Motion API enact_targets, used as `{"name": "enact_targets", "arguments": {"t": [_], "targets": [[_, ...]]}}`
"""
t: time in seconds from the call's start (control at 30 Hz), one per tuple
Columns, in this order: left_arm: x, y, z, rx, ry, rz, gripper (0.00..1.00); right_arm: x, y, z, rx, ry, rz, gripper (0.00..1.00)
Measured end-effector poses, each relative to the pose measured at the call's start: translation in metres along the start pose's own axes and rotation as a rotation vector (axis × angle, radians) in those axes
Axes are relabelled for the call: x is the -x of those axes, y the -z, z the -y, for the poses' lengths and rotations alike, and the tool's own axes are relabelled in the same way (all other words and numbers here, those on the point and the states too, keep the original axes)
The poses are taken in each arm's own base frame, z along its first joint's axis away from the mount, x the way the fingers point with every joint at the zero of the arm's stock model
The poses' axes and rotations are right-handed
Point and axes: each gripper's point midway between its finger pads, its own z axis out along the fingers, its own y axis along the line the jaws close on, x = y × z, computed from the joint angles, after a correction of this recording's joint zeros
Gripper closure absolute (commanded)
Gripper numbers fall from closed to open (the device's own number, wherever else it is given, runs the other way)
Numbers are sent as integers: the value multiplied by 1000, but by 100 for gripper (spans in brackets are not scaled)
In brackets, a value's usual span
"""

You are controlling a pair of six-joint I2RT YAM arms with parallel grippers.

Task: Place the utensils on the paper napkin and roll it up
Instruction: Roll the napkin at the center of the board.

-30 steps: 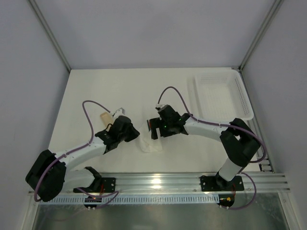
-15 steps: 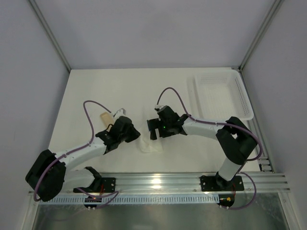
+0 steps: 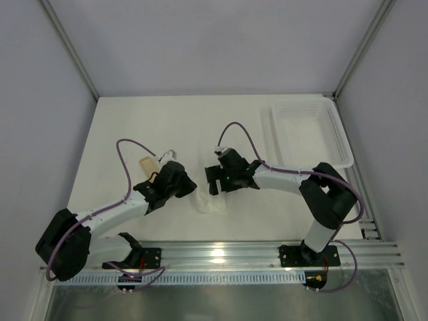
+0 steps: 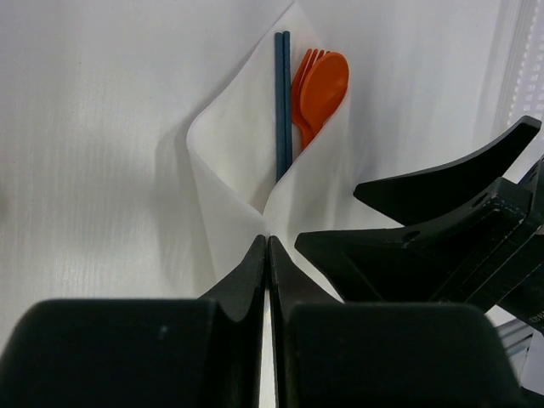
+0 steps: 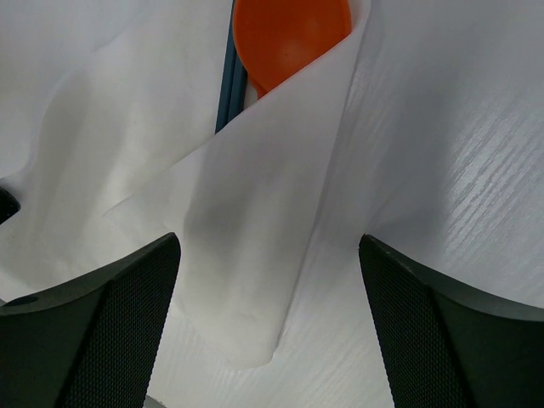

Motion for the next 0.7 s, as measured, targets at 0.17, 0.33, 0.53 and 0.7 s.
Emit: {"name": "enact_targets", "arguments": {"t": [0.17, 0.33, 0.53, 0.7], "targets": [[0, 1, -1, 7, 2, 0, 100, -1, 9, 1, -2, 0, 9, 31], [1, 2, -2, 11, 3, 6, 100, -2, 30, -8, 60, 2, 44, 64], [1, 3, 0, 8, 3, 7, 100, 0, 37, -27, 169, -4, 65, 96], [1, 4, 2, 3, 1, 6, 100, -2, 26, -41, 247, -9, 43, 96]]}}
